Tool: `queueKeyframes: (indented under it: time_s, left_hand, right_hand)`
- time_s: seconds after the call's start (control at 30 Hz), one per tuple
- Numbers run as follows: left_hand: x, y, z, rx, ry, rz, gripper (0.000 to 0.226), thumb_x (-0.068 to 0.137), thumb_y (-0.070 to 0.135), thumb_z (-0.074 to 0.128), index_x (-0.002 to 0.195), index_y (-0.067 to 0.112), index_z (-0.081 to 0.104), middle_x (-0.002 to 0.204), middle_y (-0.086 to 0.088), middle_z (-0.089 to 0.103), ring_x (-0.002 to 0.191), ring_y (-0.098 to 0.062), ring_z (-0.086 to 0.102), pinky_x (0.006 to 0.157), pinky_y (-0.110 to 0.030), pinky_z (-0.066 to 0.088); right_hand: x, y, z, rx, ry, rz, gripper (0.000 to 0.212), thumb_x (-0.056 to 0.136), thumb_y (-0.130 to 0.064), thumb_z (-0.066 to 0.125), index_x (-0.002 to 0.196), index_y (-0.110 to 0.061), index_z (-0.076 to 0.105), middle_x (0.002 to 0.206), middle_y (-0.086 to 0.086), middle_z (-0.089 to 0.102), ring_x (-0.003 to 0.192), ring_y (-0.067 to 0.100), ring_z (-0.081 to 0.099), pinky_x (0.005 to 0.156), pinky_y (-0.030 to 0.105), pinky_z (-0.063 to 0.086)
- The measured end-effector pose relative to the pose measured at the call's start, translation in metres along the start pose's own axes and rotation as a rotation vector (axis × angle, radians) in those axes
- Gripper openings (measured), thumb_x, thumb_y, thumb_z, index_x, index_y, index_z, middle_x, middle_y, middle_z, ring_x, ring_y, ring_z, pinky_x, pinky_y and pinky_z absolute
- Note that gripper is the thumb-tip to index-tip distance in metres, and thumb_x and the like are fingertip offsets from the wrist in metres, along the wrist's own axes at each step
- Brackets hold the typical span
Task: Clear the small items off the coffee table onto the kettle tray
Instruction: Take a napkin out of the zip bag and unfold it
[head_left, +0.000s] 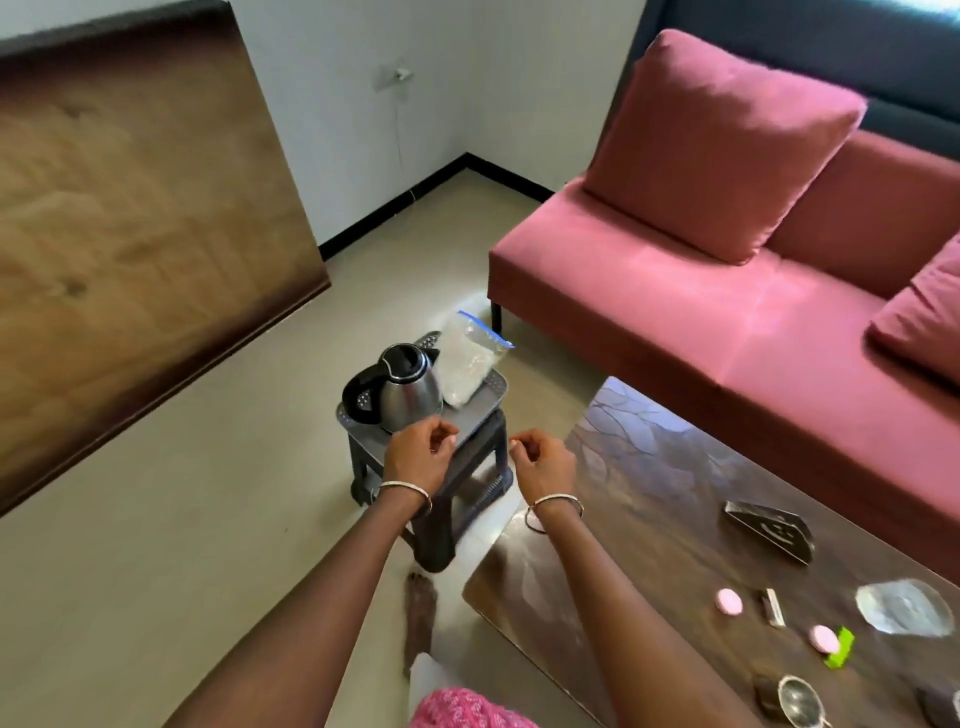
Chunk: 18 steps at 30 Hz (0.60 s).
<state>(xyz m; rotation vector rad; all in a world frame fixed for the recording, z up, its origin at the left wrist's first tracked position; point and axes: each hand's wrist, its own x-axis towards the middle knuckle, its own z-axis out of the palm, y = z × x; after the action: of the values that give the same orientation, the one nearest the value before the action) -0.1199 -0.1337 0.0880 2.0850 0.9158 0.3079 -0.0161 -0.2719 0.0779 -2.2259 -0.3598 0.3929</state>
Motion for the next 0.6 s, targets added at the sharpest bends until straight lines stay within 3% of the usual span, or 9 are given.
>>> queueKeyframes:
  time_s: [0.17,0.33,0.6]
  left_hand:
    - [0.073,-0.013,-0.008,-0.023,-0.027,0.002,0.009,0.088,0.012,0.065,0.093,0.013,0.072,0.09,-0.002,0.075,0.083,-0.016,0.069,0.08,-0.026,0.054]
    - [0.15,-0.016,-0.009,0.022,-0.089,0.022,0.009,0.087,0.017,0.065,0.092,0.017,0.072,0.088,0.002,0.075,0.081,-0.013,0.07,0.077,-0.028,0.055]
    - [0.272,-0.019,0.021,-0.02,-0.165,0.075,0.013,0.087,0.009,0.062,0.096,0.012,0.071,0.089,-0.003,0.074,0.08,-0.018,0.069,0.078,-0.031,0.055]
  right_hand:
    - [0.066,-0.019,0.034,-0.006,0.019,0.05,0.015,0.089,-0.016,0.063,0.096,-0.012,0.076,0.089,0.006,0.076,0.083,0.022,0.069,0.072,0.028,0.047]
    - [0.138,-0.032,0.057,0.015,0.051,0.153,0.014,0.089,-0.015,0.065,0.096,-0.012,0.076,0.087,0.009,0.076,0.083,0.024,0.069,0.076,0.035,0.052]
    - [0.246,-0.016,0.097,0.042,0.106,0.29,0.015,0.088,-0.011,0.062,0.095,-0.012,0.076,0.089,0.009,0.077,0.086,0.024,0.071,0.078,0.033,0.051]
